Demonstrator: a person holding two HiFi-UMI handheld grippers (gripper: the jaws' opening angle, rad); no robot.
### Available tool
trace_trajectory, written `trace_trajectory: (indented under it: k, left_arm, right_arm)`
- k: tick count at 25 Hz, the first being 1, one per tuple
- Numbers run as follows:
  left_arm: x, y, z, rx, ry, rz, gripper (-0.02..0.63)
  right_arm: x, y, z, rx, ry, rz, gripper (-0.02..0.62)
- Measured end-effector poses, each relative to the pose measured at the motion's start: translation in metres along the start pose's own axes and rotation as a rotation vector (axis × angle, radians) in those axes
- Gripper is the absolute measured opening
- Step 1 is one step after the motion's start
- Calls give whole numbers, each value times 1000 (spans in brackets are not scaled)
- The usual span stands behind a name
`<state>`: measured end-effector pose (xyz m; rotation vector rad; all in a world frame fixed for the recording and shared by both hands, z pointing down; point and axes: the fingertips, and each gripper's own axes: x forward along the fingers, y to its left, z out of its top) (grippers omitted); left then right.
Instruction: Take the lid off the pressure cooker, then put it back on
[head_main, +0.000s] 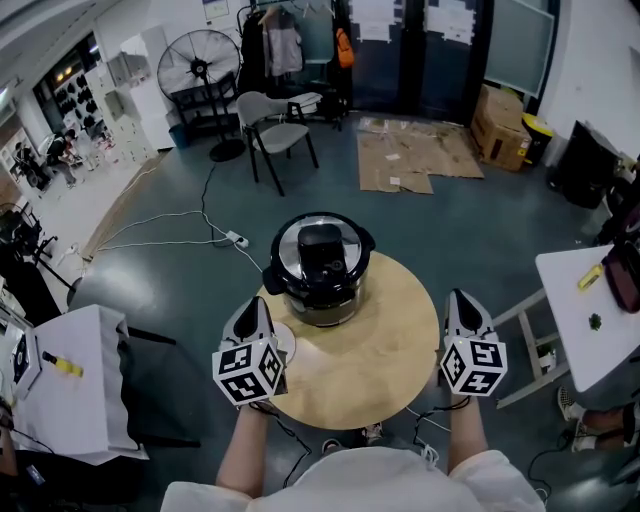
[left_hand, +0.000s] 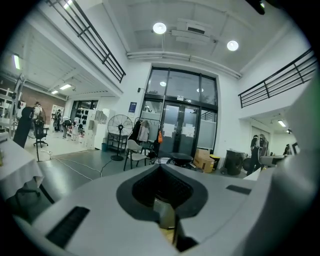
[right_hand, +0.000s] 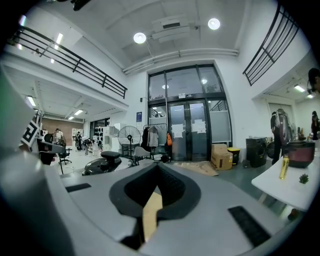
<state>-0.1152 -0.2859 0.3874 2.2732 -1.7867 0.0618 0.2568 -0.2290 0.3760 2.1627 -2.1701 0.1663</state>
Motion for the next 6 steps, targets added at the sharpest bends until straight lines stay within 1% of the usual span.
trace_trajectory:
  k: [6]
  left_arm:
    - [3,0,-3,-1,4,3,-6]
  right_arm:
    - [4,1,0,-19,-1,2,0]
